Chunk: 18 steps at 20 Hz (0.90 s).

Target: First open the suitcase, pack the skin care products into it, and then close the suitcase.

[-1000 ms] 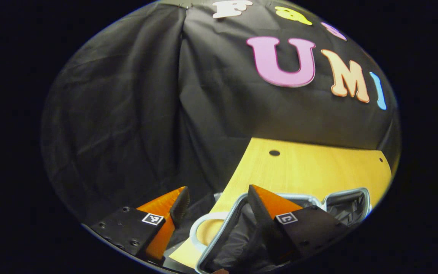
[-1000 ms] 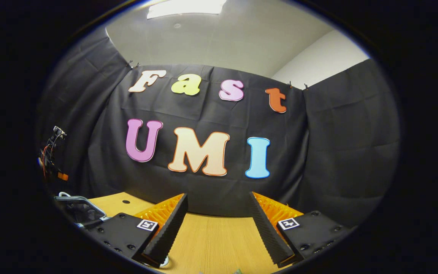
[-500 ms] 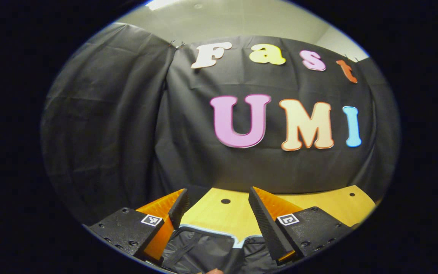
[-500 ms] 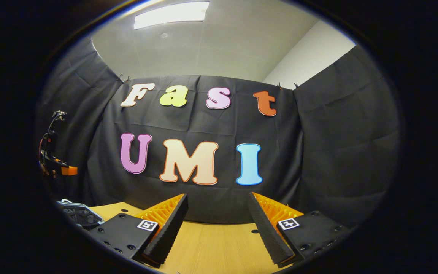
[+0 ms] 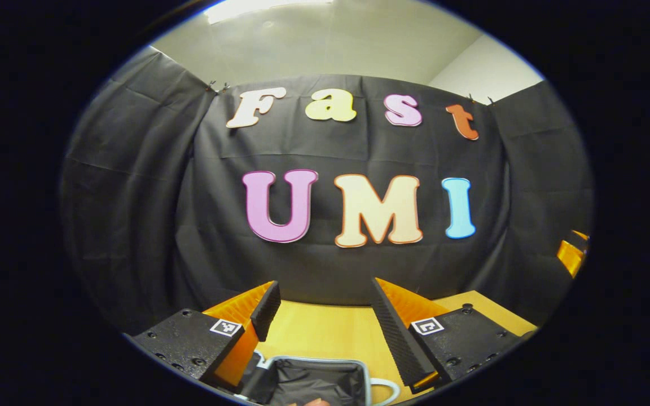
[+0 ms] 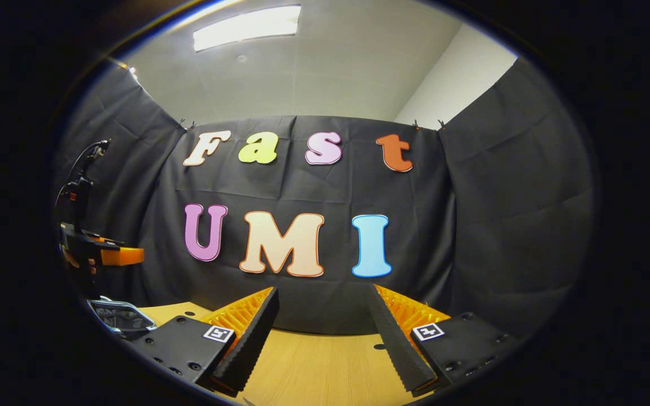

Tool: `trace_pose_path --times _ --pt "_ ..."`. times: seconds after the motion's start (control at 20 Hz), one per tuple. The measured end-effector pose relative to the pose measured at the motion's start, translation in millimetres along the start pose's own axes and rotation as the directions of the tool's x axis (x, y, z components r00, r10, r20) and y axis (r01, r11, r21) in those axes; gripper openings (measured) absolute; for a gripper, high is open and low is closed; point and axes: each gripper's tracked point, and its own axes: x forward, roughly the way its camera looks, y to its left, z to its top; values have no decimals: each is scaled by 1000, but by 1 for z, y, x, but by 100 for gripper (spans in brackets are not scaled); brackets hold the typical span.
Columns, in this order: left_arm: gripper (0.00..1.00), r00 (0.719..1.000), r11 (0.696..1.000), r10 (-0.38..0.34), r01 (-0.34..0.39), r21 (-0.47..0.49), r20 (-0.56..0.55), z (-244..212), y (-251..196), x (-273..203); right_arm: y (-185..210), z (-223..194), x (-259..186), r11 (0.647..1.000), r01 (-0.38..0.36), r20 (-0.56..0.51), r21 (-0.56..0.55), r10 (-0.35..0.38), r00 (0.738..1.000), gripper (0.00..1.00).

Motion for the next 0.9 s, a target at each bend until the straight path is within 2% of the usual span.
trace_pose_path --times 0.3,0.45,0.65,0.9 --pt "93 991 994 -106 105 -12 -81 -50 -88 -19 -27 -10 -5 998 -54 -9 14 54 999 98" --pt "93 976 986 -164 163 -20 -141 -83 -134 -35 -35 -20 -11 997 -79 -28 20 79 996 98" --pt "95 953 976 -216 214 -29 -213 -124 -176 -52 -43 -25 -18 994 -110 -40 1 110 993 98" --pt "94 922 970 -242 232 -69 -302 -175 -204 -71 -46 -24 -28 988 -153 -51 -5 153 987 98"
